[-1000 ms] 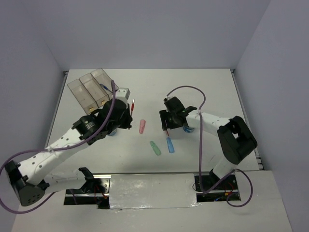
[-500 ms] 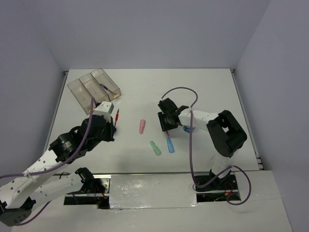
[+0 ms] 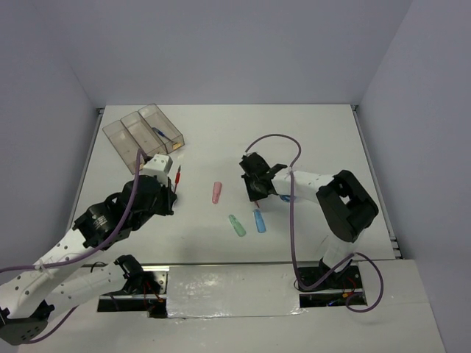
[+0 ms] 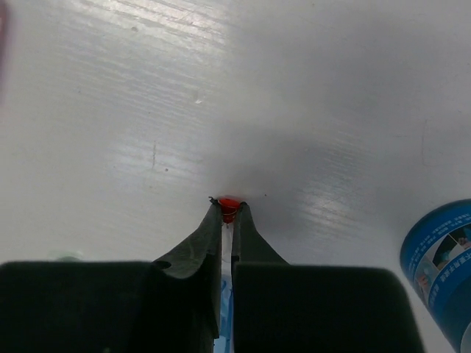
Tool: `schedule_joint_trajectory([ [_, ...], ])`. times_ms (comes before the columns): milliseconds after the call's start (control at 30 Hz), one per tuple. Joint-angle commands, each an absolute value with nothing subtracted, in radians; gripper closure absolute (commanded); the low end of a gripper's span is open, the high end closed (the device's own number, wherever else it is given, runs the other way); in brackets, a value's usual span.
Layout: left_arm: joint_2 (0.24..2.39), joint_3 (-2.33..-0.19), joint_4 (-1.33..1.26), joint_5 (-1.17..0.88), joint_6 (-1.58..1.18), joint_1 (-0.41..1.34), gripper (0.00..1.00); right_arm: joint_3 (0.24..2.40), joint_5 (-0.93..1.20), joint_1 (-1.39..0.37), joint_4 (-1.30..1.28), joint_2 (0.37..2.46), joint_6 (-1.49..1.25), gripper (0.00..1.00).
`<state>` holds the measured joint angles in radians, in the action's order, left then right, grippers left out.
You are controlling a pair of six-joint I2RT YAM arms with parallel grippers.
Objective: Sort the stationery into containers
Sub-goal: Close the pen cap on the pen.
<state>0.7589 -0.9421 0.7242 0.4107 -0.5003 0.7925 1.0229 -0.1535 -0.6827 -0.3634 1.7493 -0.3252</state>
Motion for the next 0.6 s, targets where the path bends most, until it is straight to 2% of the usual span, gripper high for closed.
schedule_joint_trajectory([
  [0,0.750,-0.942,0.690,0.419,-0.491,0.793,1.00,0.996,-0.087,-0.701,-0.379,1.747,-0.342,1.00],
  [433,0.713,-0.933,0.657,0.374,-0.479,0.792,1.00,1.068,-0.212,-0.686,-0.232,1.606,-0.399,1.00],
  [567,0.696,-0.930,0.655,0.379,-0.482,0.792,1.00,1.069,-0.186,-0.684,-0.178,1.571,-0.416,1.00],
])
